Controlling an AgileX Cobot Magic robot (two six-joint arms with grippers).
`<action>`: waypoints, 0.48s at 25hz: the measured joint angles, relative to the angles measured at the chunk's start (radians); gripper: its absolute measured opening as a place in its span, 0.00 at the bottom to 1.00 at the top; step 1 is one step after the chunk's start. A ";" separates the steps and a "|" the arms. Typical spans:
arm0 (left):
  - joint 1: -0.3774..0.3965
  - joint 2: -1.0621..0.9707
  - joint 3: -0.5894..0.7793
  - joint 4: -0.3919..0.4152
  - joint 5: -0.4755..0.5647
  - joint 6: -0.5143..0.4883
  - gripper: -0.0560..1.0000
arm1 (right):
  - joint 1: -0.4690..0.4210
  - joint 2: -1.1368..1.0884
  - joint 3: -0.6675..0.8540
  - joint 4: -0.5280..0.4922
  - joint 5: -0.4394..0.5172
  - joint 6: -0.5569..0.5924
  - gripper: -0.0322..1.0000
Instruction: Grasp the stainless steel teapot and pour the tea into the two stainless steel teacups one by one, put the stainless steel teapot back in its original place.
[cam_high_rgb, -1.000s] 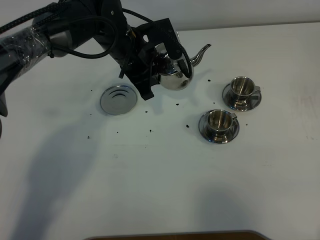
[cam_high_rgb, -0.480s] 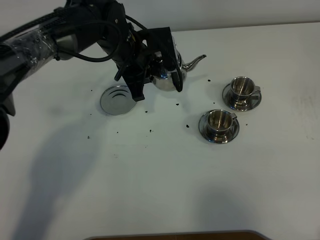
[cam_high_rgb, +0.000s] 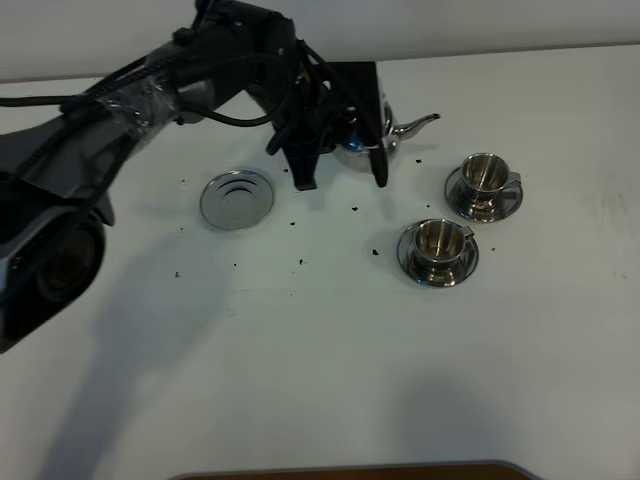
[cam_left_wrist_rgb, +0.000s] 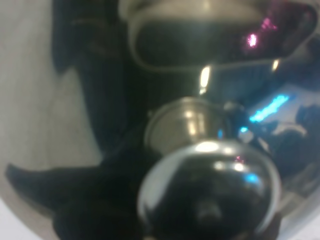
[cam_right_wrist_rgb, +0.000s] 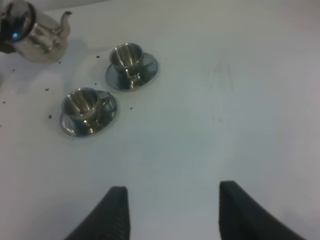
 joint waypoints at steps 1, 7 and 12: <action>-0.010 0.012 -0.021 0.010 0.000 0.001 0.28 | 0.000 0.000 0.000 0.000 0.000 0.000 0.44; -0.065 0.077 -0.068 0.104 -0.015 0.002 0.28 | 0.000 0.000 0.000 0.000 0.000 0.000 0.44; -0.096 0.085 -0.068 0.163 -0.061 0.001 0.28 | 0.000 0.000 0.000 0.000 0.000 0.000 0.44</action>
